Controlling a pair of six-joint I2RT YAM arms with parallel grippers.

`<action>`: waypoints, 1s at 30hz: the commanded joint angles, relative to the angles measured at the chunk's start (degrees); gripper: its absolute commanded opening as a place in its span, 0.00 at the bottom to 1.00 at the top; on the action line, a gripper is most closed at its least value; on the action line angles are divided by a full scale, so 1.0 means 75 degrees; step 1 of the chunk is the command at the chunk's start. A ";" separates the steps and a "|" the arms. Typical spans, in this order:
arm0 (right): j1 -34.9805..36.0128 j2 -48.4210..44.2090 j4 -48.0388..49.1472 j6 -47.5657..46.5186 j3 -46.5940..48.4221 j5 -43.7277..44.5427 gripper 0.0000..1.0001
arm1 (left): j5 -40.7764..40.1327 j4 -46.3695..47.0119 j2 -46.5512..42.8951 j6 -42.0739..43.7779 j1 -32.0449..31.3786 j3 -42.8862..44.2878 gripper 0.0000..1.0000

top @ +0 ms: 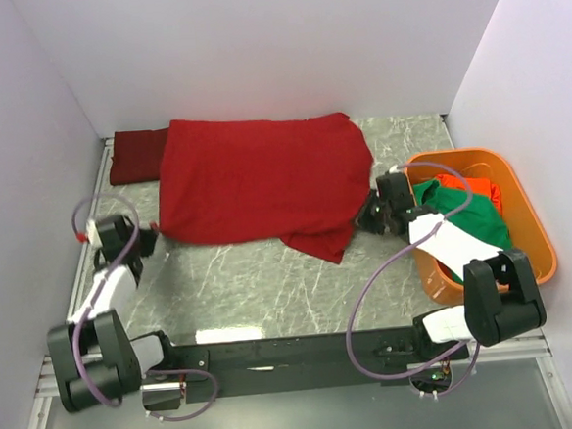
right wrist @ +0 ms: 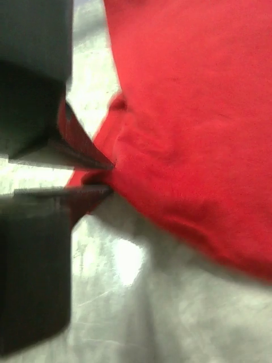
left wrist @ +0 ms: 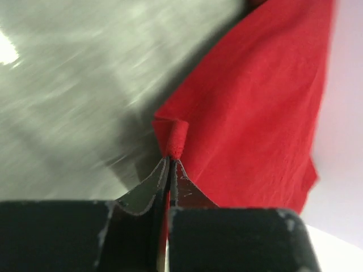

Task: Fold and stack the t-shirts
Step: Flatten the tshirt out

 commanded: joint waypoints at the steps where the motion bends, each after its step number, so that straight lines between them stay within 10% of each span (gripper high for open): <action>1: 0.0081 -0.0409 0.0175 -0.0133 -0.0482 0.0050 0.35 | -0.0394 0.0184 -0.0887 -0.0012 0.0018 -0.0571 0.07; 3: 0.0140 -0.0864 0.0105 -0.0097 -0.0927 0.0308 0.58 | -0.0757 -0.0226 -0.1261 0.0153 0.0018 -0.0772 0.10; 6: 0.0280 -0.1474 -0.0210 0.0008 -0.1198 0.0636 0.67 | -0.0887 -0.0356 -0.1614 0.0329 0.0018 -0.0913 0.15; 18: 0.3513 -0.2380 -0.0985 0.2046 -0.2018 0.2581 0.60 | -0.0559 -0.0427 -0.1627 0.0470 0.0029 -0.0795 0.12; 30: 0.4136 -0.0623 -0.0786 0.2129 -0.1657 0.3730 0.53 | -0.0348 -0.0298 -0.1545 0.0458 0.0018 -0.0761 0.09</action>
